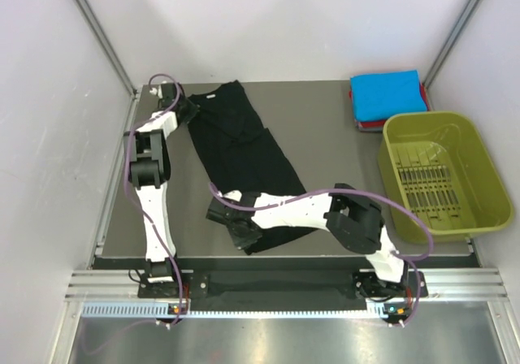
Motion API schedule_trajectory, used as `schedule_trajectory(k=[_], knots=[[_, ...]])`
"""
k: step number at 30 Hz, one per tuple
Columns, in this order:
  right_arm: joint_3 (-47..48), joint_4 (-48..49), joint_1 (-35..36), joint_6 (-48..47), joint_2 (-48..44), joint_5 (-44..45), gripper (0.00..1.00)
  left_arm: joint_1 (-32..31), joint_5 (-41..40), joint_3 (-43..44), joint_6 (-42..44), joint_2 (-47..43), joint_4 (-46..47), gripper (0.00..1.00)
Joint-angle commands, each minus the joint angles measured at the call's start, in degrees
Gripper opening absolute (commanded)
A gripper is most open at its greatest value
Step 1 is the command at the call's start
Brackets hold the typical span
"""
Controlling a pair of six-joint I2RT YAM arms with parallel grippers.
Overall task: Fold and stack the t-shirts
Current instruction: Fold the tshirt
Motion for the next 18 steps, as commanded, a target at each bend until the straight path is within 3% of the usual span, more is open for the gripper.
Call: schedule_trajectory(k=[1,9,18], knots=[[5.5,0.87,1.43,3.12,3.37,-0.99,0.0,-3.48,2.0,0.38,0.08,3.22,-1.16,0.0],[12.35,1.66,1.43,7.34,6.81,2.17,0.02,-7.08,4.37,1.87,-0.89,5.86,1.74,0.0],[20.8,1.66,1.26,8.23,13.66,2.17,0.04,-9.54,8.41,11.71,0.25,11.04,4.2,0.0]])
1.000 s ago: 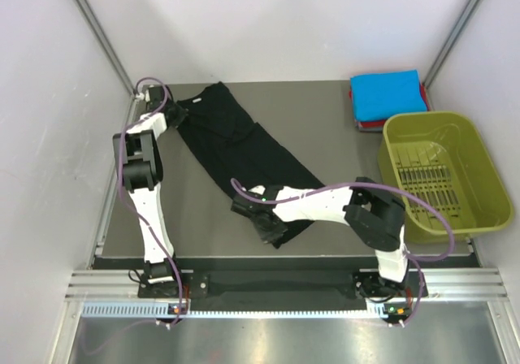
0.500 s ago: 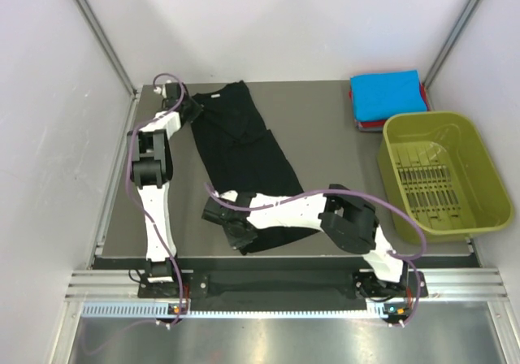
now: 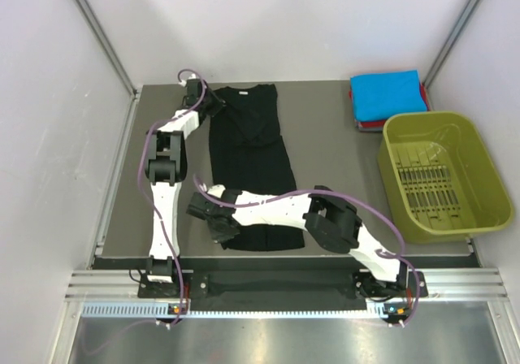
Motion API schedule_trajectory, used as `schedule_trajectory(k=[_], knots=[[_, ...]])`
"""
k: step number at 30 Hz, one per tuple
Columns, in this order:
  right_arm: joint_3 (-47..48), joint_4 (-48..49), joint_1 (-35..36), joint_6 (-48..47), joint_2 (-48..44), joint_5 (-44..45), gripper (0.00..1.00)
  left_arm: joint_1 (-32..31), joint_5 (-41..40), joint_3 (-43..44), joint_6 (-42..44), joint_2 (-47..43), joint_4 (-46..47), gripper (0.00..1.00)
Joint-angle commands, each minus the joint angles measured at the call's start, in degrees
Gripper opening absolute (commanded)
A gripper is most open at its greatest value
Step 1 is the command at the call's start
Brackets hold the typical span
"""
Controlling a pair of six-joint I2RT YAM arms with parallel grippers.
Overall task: Fold and stack the t-shirts
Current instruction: Fold the tshirt
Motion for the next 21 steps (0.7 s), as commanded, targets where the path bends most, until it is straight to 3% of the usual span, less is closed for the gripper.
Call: schedule_trajectory(k=[1,7,13,15,20,21], knots=[[3.84,1.41,0.54,1.25,2.3,0.56,0.05,-1.88,3.81,3.3,1.04,3.92,-0.87,0.0],[4.19,2.73,-0.96,1.52,2.65,0.82,0.07,-2.93,5.21,10.85,1.48,8.58,1.33,0.0],[5.51,3.69,-1.57,-1.64,1.17,0.82,0.25,-3.46,6.35,16.84,1.83,10.61,0.81,0.01],[5.16,4.14,-1.49,-3.83,-1.2,2.65,0.35,-3.46,8.54,17.28,2.88,8.86,0.19,0.08],[1.66,4.14,-1.49,-7.44,-8.67,4.86,0.42,-3.28,13.82,12.3,7.62,1.66,-4.38,0.22],[-1.49,4.31,-1.49,-7.88,-10.34,5.04,0.43,-3.2,13.74,10.79,9.37,-1.49,-5.25,0.31]])
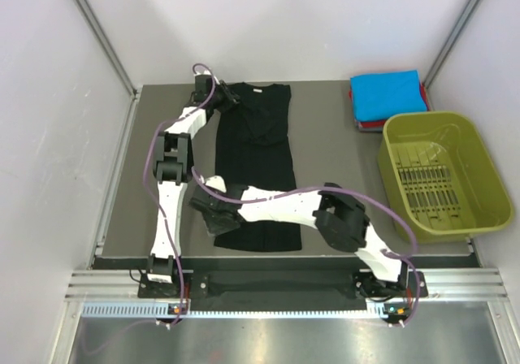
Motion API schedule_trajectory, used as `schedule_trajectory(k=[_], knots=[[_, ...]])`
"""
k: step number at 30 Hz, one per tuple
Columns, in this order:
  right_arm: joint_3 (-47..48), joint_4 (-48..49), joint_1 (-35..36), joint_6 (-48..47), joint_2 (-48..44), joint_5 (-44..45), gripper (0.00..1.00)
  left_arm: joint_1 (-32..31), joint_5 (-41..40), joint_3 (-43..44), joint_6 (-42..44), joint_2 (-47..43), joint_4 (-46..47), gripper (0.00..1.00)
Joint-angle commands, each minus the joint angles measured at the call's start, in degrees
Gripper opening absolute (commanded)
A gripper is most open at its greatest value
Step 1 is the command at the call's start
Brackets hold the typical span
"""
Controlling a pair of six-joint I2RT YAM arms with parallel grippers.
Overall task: Fold and stack the t-shirts
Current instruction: Fold the tshirt
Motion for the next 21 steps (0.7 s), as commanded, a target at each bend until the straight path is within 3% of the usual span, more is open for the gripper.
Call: schedule_trajectory(k=[1,4,8,12,15,19,21], knots=[[-4.61,2.3,-0.44,-3.86,-13.24,2.77,0.45,-0.29,4.88,-4.01,5.71,-10.93,-4.23,0.34],[-11.64,2.57,-0.61,-5.01,-21.15,3.64,0.46,0.41,5.06,-9.99,8.18,-17.0,-5.9,0.48],[-21.66,3.97,-2.89,-6.59,-31.01,1.98,0.46,0.77,1.03,-17.2,11.87,-24.29,-10.73,0.49],[-34.84,4.68,-9.64,-8.08,-41.55,-0.39,0.45,0.86,-7.74,-23.61,15.04,-33.33,-25.19,0.49],[-45.3,7.31,-15.26,-7.56,-47.36,-3.56,0.45,0.42,-5.6,-34.4,13.81,-42.04,-29.46,0.47],[-54.8,7.41,-22.84,-7.56,-55.9,-5.23,0.45,-2.13,-9.52,-58.97,13.19,-57.15,-27.45,0.47],[-58.23,7.32,-25.82,-8.26,-58.18,-5.93,0.45,-4.32,-11.98,-65.0,13.46,-65.3,-27.97,0.48]])
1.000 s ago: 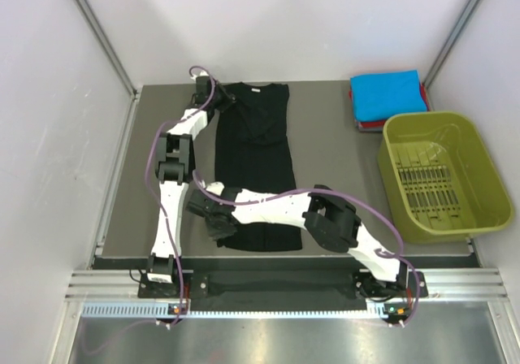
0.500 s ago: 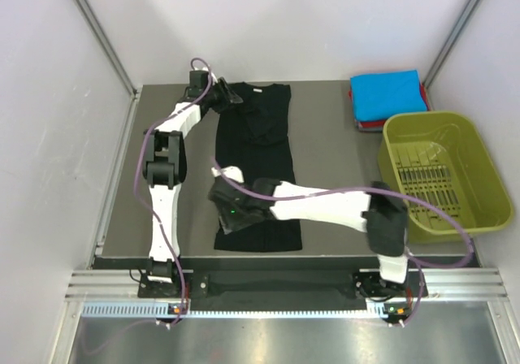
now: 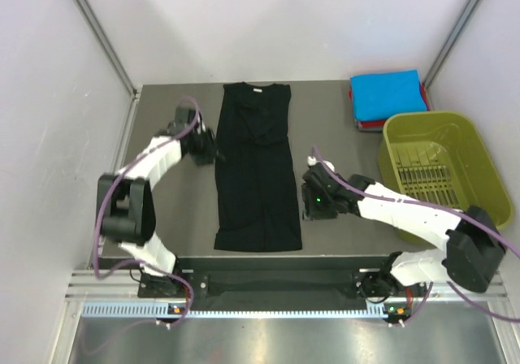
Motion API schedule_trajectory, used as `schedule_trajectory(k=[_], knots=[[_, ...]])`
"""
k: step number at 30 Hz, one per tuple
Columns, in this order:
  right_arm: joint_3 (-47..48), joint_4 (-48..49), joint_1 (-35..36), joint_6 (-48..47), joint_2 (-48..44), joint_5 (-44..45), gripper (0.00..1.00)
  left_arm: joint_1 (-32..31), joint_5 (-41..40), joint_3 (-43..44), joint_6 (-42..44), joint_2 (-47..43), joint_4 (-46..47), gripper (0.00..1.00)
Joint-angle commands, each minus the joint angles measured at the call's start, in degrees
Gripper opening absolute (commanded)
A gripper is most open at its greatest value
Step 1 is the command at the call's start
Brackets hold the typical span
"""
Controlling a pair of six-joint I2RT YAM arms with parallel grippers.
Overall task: Fold and stack the t-shirts
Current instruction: Fold the tshirt
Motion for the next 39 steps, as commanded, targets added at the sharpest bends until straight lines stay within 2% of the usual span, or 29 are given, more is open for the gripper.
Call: schedule_trajectory(k=[1,5,8,11,14,20,22,25,29,34,39], knots=[[-3.2,1.66,-3.8,-1.33,-4.95,-3.55,0.45,-3.65,-4.9,-13.07,1.02,-12.32,-4.36,0.48],[-9.09,4.46,-4.69,-0.2,-6.18,-7.24,0.45,-4.1,-6.76,-23.65,0.67,-24.7,-7.35,0.48],[-11.9,7.89,-4.51,0.51,-6.53,-9.97,0.44,-4.7,-4.22,-29.81,-0.91,-29.9,-7.54,0.49],[-13.75,9.3,-4.25,0.69,-6.62,-11.29,0.44,-9.09,-7.55,-28.42,-3.8,-29.67,-11.29,0.5],[-15.77,10.27,-3.72,2.0,-7.67,-12.52,0.43,-9.19,-6.58,-26.65,-7.92,-27.91,-11.75,0.47],[-18.24,15.98,-0.91,5.78,-7.77,-14.46,0.43,-9.37,-9.04,-32.27,-15.57,-30.0,-13.16,0.36],[-18.94,17.91,-0.3,6.48,-6.45,-15.07,0.43,-9.54,-7.2,-34.82,-16.38,-30.8,-13.34,0.35],[-19.47,19.5,1.02,7.63,-5.39,-15.25,0.43,-11.9,-7.19,-36.94,-17.96,-32.99,-13.86,0.36],[-20.0,19.76,1.72,8.16,-4.69,-14.37,0.42,-15.25,-11.32,-38.25,-20.86,-35.54,-14.74,0.38],[-20.26,20.9,2.52,9.21,-3.63,-13.49,0.4,-19.29,-14.32,-38.7,-22.62,-35.19,-15.62,0.37],[-20.27,22.66,3.22,9.83,-1.79,-13.41,0.38,-20.18,-15.37,-39.66,-23.5,-37.04,-15.62,0.37]])
